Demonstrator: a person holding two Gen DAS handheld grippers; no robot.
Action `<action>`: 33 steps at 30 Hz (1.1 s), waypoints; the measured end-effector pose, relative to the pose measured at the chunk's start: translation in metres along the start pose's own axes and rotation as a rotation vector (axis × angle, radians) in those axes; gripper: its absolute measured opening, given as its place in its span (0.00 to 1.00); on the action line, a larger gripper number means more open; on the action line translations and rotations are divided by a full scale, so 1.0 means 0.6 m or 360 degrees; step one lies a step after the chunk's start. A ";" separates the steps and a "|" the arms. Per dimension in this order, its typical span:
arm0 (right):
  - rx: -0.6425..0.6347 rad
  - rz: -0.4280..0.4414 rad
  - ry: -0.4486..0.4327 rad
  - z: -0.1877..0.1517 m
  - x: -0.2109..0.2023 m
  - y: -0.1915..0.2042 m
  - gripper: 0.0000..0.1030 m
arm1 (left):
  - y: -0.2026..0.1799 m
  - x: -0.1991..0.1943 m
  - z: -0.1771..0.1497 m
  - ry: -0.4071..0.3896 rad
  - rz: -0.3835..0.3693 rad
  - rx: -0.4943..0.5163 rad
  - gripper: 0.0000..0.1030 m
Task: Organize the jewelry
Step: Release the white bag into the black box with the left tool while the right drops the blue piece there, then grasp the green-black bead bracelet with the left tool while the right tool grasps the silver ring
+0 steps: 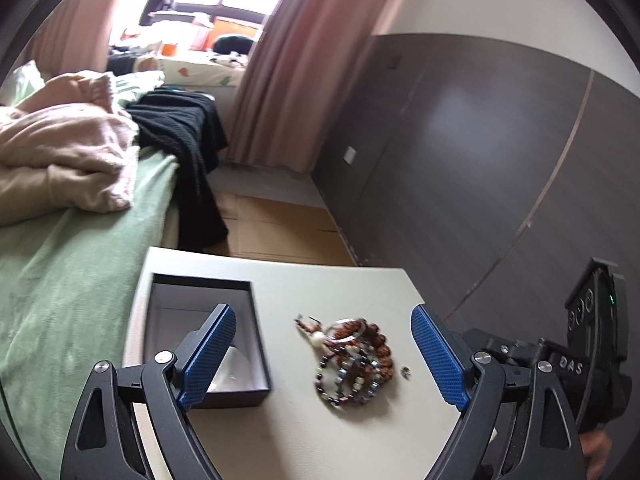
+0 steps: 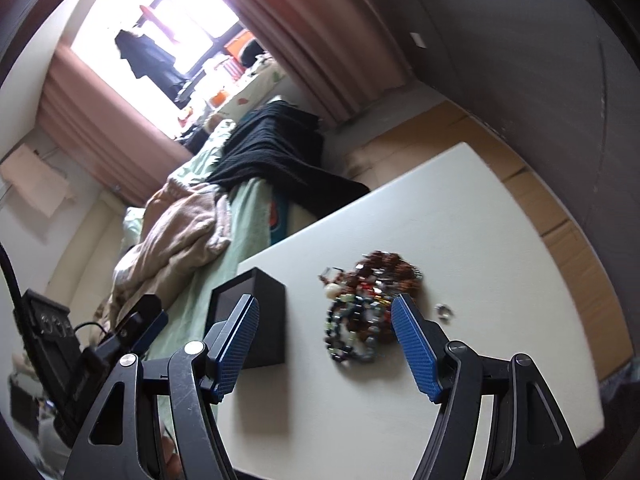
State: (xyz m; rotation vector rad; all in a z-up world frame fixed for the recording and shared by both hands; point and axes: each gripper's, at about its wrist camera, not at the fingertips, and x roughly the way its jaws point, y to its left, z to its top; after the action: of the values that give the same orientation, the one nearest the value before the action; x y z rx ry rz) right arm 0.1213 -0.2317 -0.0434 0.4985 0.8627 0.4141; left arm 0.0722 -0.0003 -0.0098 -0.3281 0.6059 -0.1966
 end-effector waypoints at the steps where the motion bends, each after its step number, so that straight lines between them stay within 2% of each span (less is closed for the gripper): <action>1: 0.0012 -0.0010 0.0007 0.000 -0.001 -0.006 0.68 | -0.008 0.004 -0.004 0.0012 -0.0005 0.0024 0.84; 5: 0.0063 -0.0048 0.0032 0.004 -0.001 -0.025 0.68 | -0.033 0.030 -0.020 0.0102 -0.0024 0.0104 0.67; 10: 0.0139 -0.0119 0.0055 0.010 -0.006 -0.055 0.68 | -0.061 0.066 -0.045 0.0231 -0.0025 0.0199 0.55; 15: 0.0210 -0.0155 0.0096 0.014 -0.012 -0.087 0.68 | -0.082 0.091 -0.069 0.0318 -0.0008 0.0278 0.54; 17: 0.0244 -0.0165 0.0111 0.014 -0.011 -0.098 0.68 | -0.087 0.104 -0.078 0.0353 0.0010 0.0292 0.45; 22: 0.0311 -0.0183 0.0150 0.017 -0.007 -0.124 0.67 | -0.086 0.135 -0.094 0.0433 0.0040 0.0314 0.35; 27: 0.0263 -0.0166 0.0213 0.019 -0.002 -0.128 0.67 | -0.085 0.152 -0.106 0.0456 0.0063 0.0338 0.30; 33: 0.0196 -0.0229 0.0245 0.020 0.019 -0.127 0.67 | -0.084 0.182 -0.123 0.0532 0.0096 0.0326 0.22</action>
State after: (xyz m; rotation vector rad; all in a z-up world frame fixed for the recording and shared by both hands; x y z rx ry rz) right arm 0.1483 -0.2903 -0.0869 0.5188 1.0705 0.2711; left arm 0.1128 -0.0951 -0.1060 -0.0772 0.9166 -0.2558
